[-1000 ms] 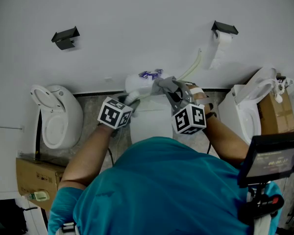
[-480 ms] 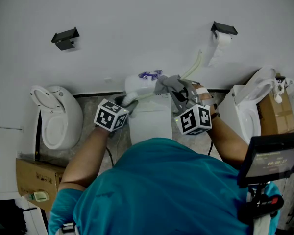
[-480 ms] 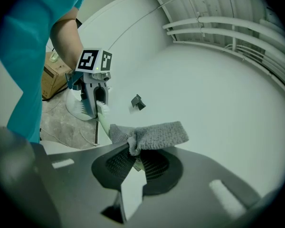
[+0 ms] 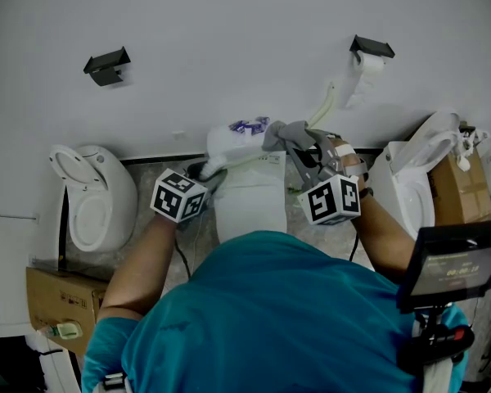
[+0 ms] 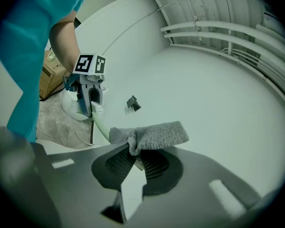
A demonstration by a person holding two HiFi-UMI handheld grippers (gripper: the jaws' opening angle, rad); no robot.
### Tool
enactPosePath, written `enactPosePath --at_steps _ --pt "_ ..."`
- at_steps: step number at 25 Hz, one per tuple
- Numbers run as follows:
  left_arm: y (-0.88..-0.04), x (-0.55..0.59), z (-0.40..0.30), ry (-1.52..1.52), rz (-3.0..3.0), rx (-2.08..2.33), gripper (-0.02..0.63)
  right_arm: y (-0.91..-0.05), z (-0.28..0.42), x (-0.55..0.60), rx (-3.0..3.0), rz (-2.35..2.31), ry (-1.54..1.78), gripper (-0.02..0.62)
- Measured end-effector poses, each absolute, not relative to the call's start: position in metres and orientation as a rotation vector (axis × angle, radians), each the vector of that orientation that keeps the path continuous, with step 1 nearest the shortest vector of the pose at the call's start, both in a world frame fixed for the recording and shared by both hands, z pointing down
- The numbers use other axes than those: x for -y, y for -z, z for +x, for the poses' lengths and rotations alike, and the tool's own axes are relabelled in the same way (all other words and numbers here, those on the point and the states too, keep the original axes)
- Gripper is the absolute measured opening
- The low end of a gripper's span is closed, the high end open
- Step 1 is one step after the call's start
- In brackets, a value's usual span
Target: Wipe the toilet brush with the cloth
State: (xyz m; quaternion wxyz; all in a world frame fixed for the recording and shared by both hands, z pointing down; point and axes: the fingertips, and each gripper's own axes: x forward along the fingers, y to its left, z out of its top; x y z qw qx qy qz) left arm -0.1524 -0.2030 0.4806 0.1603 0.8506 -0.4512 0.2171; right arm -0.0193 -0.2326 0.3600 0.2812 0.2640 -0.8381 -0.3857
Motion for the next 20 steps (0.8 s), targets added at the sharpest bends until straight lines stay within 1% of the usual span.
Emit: enactPosePath --at_steps 10,20 --pt "-0.477 0.2 -0.159 -0.581 2.473 1.269 0.152 -0.344 -0.011 0.237 2.239 0.747 1.061 0.035" --pt "-0.473 0.198 -0.171 -0.606 2.524 1.294 0.152 -0.332 -0.002 0.241 2.237 0.773 1.067 0.035"
